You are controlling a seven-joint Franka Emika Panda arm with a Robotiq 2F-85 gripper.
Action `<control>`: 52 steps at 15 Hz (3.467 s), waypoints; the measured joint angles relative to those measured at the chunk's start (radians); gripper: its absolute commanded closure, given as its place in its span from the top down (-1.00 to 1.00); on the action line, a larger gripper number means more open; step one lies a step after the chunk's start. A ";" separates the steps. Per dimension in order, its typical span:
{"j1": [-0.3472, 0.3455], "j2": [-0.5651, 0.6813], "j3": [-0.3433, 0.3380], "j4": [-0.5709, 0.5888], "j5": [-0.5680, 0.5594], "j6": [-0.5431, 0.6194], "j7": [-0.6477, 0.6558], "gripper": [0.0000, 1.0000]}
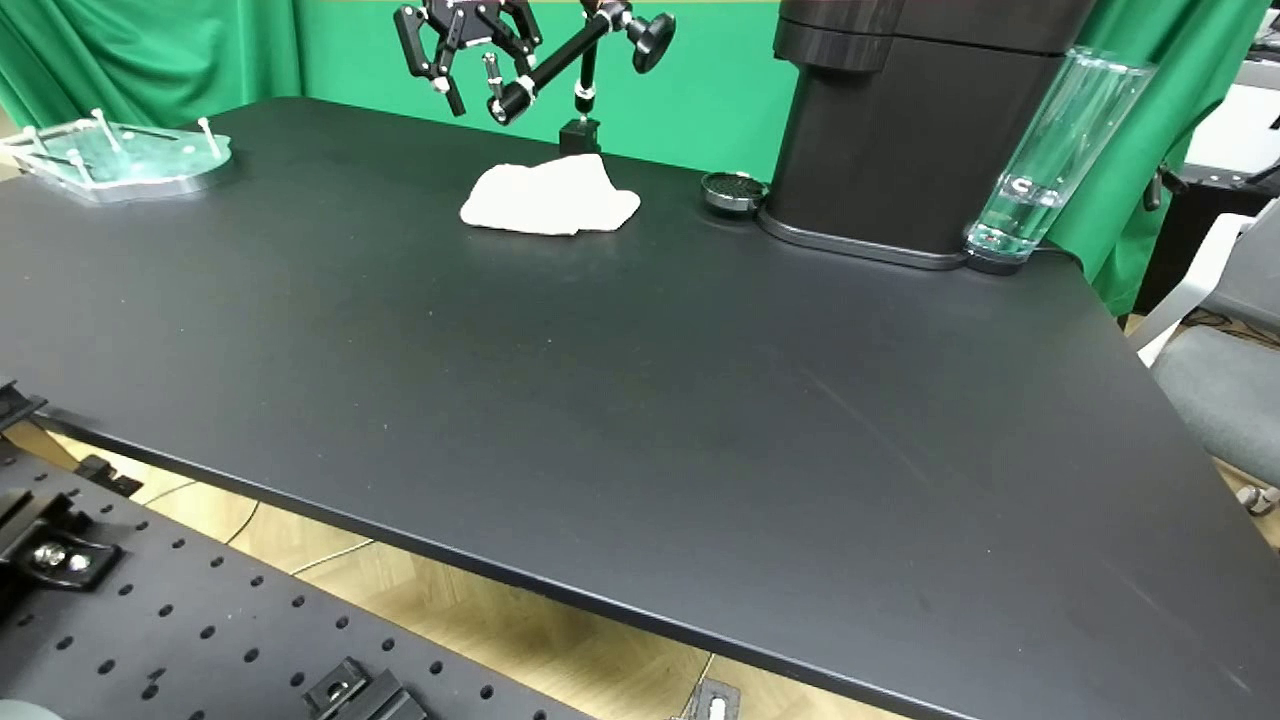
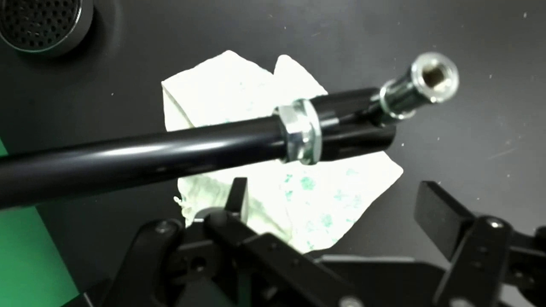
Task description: Pick the cloth on the table and put it on the stand
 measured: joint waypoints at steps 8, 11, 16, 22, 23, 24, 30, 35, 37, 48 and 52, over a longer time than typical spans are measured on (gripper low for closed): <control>0.000 0.036 0.007 0.075 -0.010 -0.118 -0.091 1.00; 0.000 0.036 0.007 0.075 -0.010 -0.118 -0.093 1.00; 0.003 0.045 0.009 0.074 -0.032 -0.102 -0.094 1.00; 0.042 0.131 0.007 0.099 -0.150 0.018 -0.089 1.00; 0.049 0.148 0.007 0.111 -0.155 0.025 -0.084 1.00; 0.056 0.164 0.007 0.126 -0.158 0.027 -0.081 1.00; 0.070 0.241 0.007 0.195 -0.154 0.027 -0.079 1.00; 0.070 0.294 0.005 0.241 -0.149 0.027 -0.040 0.48; 0.070 0.313 0.004 0.258 -0.149 0.026 -0.018 0.18; 0.071 0.333 -0.005 0.305 -0.135 0.015 0.057 -1.00; 0.072 0.327 0.007 0.360 -0.022 -0.083 0.070 -0.99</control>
